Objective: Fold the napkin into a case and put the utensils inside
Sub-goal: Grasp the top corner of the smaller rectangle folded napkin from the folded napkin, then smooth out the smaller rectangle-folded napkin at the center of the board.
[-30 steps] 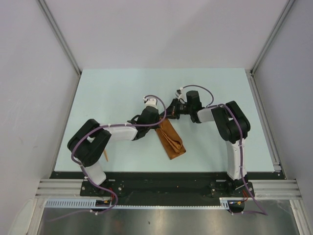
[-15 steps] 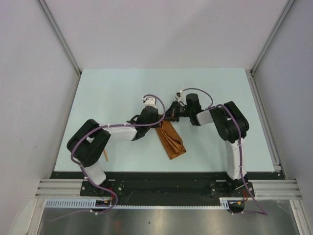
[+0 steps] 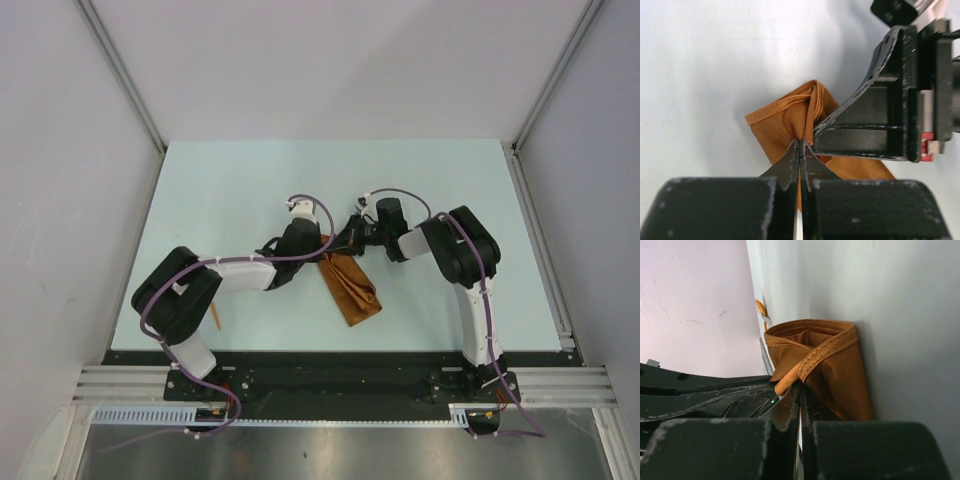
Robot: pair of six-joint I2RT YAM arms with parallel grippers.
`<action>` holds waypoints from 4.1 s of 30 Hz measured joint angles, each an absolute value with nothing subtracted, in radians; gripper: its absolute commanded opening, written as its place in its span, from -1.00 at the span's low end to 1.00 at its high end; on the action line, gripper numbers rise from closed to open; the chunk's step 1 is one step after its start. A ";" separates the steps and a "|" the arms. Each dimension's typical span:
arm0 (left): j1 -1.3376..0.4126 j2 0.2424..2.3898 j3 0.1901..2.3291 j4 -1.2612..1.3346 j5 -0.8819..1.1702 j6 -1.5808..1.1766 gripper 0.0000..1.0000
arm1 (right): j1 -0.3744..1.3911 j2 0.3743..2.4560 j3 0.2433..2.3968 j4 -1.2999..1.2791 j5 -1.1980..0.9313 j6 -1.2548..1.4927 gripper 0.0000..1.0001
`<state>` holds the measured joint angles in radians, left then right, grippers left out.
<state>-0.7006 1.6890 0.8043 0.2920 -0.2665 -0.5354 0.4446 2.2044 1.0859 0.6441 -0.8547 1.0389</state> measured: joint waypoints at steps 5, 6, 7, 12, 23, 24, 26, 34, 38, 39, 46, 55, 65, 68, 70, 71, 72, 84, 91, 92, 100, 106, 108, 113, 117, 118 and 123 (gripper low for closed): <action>-0.700 1.686 0.804 0.313 -0.266 -0.543 -1.00 | 0.448 2.223 1.087 0.677 -0.855 1.058 -1.00; -0.700 1.686 0.804 0.312 -0.266 -0.546 -1.00 | 0.448 2.229 1.090 0.683 -0.855 1.065 -1.00; -0.700 1.686 0.804 0.312 -0.265 -0.550 -1.00 | 0.449 2.237 1.098 0.681 -0.855 1.069 -1.00; -0.700 1.686 0.796 0.316 -0.265 -0.562 -1.00 | 0.457 2.286 1.169 0.671 -0.849 1.106 -1.00; -0.701 1.686 0.796 0.312 -0.266 -0.577 -1.00 | 0.450 2.274 1.182 0.616 -0.842 1.140 -1.00; -0.702 1.686 0.796 0.311 -0.267 -0.577 -1.00 | 0.446 2.259 1.177 0.574 -0.842 1.116 -1.00; -0.702 1.686 0.796 0.311 -0.266 -0.577 -1.00 | 0.433 2.217 1.162 0.504 -0.841 1.071 -1.00; -0.702 1.686 0.796 0.311 -0.266 -0.580 -1.00 | 0.396 2.077 1.132 0.340 -0.838 0.913 -1.00; -0.702 1.686 0.796 0.309 -0.266 -0.580 -1.00 | 0.393 2.075 1.132 0.294 -0.826 0.865 -1.00; -0.702 1.686 0.796 0.309 -0.266 -0.580 -1.00 | 0.393 2.078 1.132 0.289 -0.825 0.857 -1.00; -0.702 1.686 0.796 0.309 -0.266 -0.580 -1.00 | 0.410 2.154 1.192 0.260 -0.812 0.822 -1.00; -0.702 1.686 0.796 0.309 -0.265 -0.584 -1.00 | 0.463 2.219 1.253 0.281 -0.809 0.845 -1.00; -0.702 1.686 0.790 0.303 -0.286 -0.588 -1.00 | 0.463 2.242 1.265 0.327 -0.809 0.895 -1.00; -0.703 1.686 0.787 0.303 -0.290 -0.588 -1.00 | 0.453 2.231 1.245 0.326 -0.805 0.896 -1.00; -0.703 1.686 0.785 0.302 -0.293 -0.588 -1.00 | 0.442 2.222 1.240 0.313 -0.801 0.891 -1.00; -0.702 1.686 0.785 0.301 -0.294 -0.589 -1.00 | 0.437 2.218 1.240 0.310 -0.799 0.888 -1.00; -0.703 1.686 0.784 0.300 -0.295 -0.588 -1.00 | 0.432 2.214 1.240 0.307 -0.798 0.886 -1.00; -0.702 1.685 0.781 0.300 -0.295 -0.588 -1.00 | 0.430 2.205 1.243 0.304 -0.791 0.882 -1.00; -0.702 1.685 0.781 0.300 -0.295 -0.588 -1.00 | 0.465 2.205 1.273 0.313 -0.793 0.892 -1.00; -0.702 1.685 0.781 0.300 -0.295 -0.588 -1.00 | 0.469 2.205 1.275 0.316 -0.792 0.896 -1.00; -0.702 1.685 0.781 0.289 -0.295 -0.588 -1.00 | 0.504 2.294 1.285 0.405 -0.819 0.973 -1.00; -0.702 1.685 0.781 0.270 -0.318 -0.605 -1.00 | 0.511 2.298 1.266 0.464 -0.828 1.011 -1.00; -0.702 1.686 0.784 0.250 -0.327 -0.615 -1.00 | 0.515 2.298 1.267 0.464 -0.828 1.012 -1.00; -0.700 1.694 0.804 0.198 -0.354 -0.649 -0.83 | 0.517 2.298 1.271 0.460 -0.822 1.017 -1.00; -0.690 1.694 0.805 0.168 -0.349 -0.658 -0.22 | 0.505 2.264 1.219 0.460 -0.823 1.001 -1.00; -0.686 1.693 0.805 0.162 -0.344 -0.660 -0.07 | 0.496 2.250 1.205 0.449 -0.823 0.991 -1.00; -0.673 1.668 0.805 0.142 -0.301 -0.673 0.04 | 0.457 2.148 1.148 0.344 -0.850 0.929 -1.00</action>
